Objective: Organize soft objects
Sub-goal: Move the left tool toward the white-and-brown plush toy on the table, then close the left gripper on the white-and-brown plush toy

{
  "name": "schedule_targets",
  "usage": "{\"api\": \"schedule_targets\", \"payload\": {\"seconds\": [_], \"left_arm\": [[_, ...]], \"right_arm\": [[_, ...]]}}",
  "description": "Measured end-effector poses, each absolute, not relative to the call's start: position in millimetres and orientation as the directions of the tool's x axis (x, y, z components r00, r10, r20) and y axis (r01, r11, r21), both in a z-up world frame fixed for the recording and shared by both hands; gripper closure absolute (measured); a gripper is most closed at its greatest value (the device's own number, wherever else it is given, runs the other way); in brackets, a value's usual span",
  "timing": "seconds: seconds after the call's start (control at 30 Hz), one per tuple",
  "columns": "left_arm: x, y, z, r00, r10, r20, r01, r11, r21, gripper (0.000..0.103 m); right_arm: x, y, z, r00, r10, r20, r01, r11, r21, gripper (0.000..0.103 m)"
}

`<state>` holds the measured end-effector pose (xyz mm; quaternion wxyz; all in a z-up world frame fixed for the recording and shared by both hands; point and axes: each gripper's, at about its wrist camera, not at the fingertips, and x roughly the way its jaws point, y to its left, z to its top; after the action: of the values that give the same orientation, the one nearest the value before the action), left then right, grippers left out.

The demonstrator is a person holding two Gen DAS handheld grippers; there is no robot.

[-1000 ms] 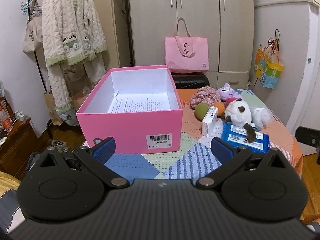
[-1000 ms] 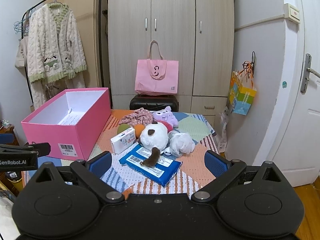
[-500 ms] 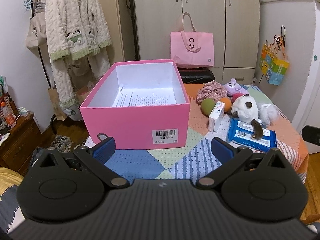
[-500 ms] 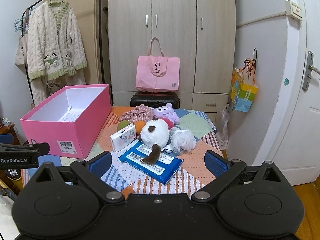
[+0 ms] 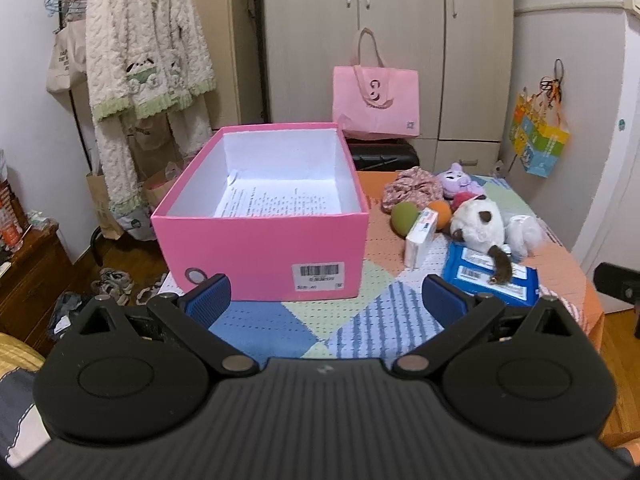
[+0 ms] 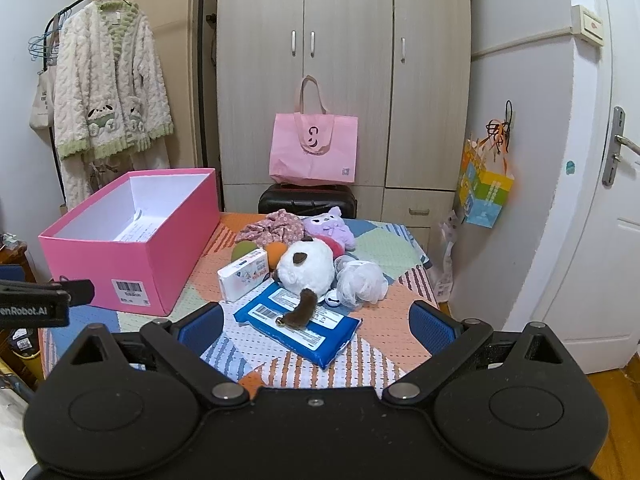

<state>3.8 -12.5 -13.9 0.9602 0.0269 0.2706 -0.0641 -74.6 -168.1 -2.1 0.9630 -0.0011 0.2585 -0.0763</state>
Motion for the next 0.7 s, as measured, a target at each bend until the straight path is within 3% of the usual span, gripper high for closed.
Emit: {"api": "schedule_targets", "payload": {"seconds": [0.23,0.43,0.7], "left_arm": [[8.5,-24.4,-5.5,0.847,-0.152,-0.51,0.188,0.982,0.018,0.0],[26.5,-33.4,1.7,0.841,-0.283,-0.462,0.294,0.955,-0.051,0.0],[70.3,-74.2,-12.3,0.776,-0.375,-0.507,0.404,0.913,-0.058,0.002]], "right_arm": [[-75.9,-181.3,3.2,0.866,-0.079,-0.493,0.081,0.997,-0.017,0.002],[-67.4,-194.6,3.9,0.893,-0.025,-0.45,0.008,0.999,-0.04,0.002],[-25.6,-214.3,-28.3,0.897,0.079,-0.434,-0.1,0.995,-0.025,0.002]]}}
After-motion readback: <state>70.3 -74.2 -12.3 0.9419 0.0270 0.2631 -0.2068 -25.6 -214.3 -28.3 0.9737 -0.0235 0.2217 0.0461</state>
